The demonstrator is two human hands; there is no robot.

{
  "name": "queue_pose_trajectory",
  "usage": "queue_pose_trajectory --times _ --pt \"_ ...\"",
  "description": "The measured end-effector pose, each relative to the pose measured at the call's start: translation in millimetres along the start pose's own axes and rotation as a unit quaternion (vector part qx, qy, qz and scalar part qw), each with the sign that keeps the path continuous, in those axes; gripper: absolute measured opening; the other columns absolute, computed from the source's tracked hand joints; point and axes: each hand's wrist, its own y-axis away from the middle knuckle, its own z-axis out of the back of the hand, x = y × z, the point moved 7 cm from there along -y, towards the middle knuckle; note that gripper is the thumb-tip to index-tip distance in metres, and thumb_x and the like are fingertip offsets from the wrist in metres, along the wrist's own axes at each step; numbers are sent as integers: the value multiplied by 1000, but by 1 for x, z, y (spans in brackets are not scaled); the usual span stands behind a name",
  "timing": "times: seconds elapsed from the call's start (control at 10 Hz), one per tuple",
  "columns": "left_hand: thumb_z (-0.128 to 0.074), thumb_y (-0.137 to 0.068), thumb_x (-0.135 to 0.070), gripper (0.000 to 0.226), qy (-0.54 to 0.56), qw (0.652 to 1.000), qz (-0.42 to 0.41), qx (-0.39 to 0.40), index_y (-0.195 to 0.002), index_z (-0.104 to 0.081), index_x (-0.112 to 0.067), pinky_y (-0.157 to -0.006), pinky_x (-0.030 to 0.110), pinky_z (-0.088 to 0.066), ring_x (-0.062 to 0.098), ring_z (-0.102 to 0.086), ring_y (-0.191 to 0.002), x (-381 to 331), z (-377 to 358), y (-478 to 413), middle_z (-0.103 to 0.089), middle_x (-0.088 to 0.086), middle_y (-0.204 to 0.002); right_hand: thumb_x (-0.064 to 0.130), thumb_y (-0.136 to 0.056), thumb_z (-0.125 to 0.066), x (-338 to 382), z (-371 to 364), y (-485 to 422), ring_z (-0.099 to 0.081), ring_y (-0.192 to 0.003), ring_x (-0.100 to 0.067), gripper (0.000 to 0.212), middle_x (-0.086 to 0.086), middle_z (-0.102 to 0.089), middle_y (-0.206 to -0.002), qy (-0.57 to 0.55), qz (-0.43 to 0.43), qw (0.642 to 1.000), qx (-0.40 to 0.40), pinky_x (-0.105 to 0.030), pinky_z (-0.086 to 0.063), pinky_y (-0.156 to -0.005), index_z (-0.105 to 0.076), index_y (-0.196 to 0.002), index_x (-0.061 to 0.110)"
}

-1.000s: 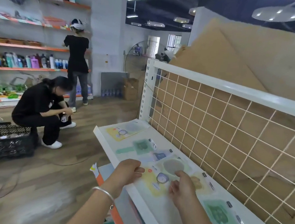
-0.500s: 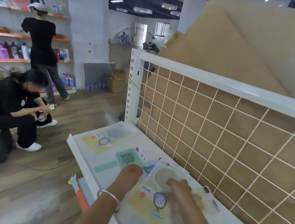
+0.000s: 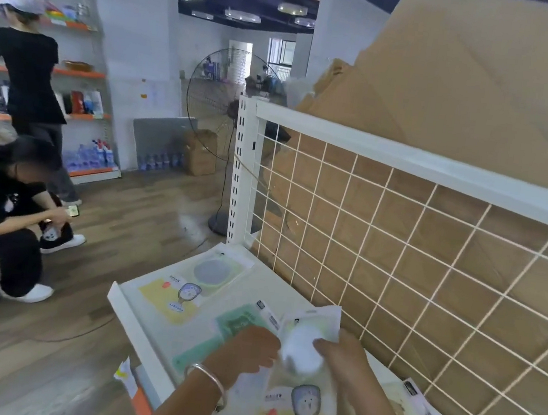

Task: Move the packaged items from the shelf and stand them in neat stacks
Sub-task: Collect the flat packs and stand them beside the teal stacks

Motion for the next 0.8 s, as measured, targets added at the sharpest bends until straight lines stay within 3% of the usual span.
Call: queue_pose_trajectory --times 0.1,0.2,0.3,0.4,0.5,0.6,0.7,0.8 --pt "-37 -100 -11 38 -101 994 7 33 -136 -43 -1 -84 22 -48 22 -56 -119 1 6 -1 -57 11 -130 27 -85 -60 8 2 -7 -59 -99 -22 33 -6 -61 -112 141 16 990 0 -28 -44 -75 -56 -115 14" --pt "-42 -98 -11 37 -169 985 -26 -13 -134 -48 -2 -98 28 -43 23 -50 -127 -15 37 -11 -52 10 -137 34 -85 -62 15 7 -6 -55 -77 -14 25 -2 -57 -93 176 9 984 19 -23 -40 -61 -57 -98 13" --pt "-45 -96 -12 35 -196 971 -41 -129 -125 -55 4 -95 29 -47 30 -54 -121 -14 97 -41 -56 18 -130 29 -84 -66 14 12 -4 -51 -46 -1 29 0 -56 -73 130 -20 990 49 -15 -30 -41 -65 -101 5" --pt "-48 -93 -9 31 -201 949 -66 -236 -117 -61 4 -89 31 -47 33 -57 -114 -16 154 -47 -61 20 -122 24 -81 -69 9 10 -3 -64 -71 -11 34 -4 -67 -94 102 -36 992 70 -22 -47 -55 -64 -109 6" --pt "-47 -90 -17 30 -307 911 -38 -272 -117 -61 -9 -92 27 -42 28 -55 -116 -14 191 -59 -60 9 -124 11 -84 -68 6 11 -5 -70 -83 -25 16 -10 -73 -92 16 -39 999 29 -33 -54 -75 -69 -98 4" --pt "-46 -89 -25 33 -364 896 24 -255 -120 -53 -16 -100 31 -36 25 -50 -118 -10 207 -69 -57 2 -124 12 -83 -70 2 8 -8 -71 -79 -31 14 -14 -75 -85 -78 -52 996 13 -38 -57 -72 -71 -94 3" --pt "-51 -88 -29 34 -379 890 51 -248 -119 -54 -15 -99 29 -35 24 -52 -117 -11 215 -69 -57 4 -124 13 -81 -73 -2 8 -10 -70 -86 -39 18 -19 -74 -89 -126 -72 989 7 -52 -54 -85 -71 -93 1" --pt "-63 -75 -51 62 -380 888 77 -245 -127 -52 -18 -97 31 -39 26 -48 -119 -4 220 -77 -52 8 -128 19 -66 -80 -2 5 -8 -70 -85 -38 34 -19 -74 -91 -117 -78 990 26 -47 -56 -82 -73 -95 2"
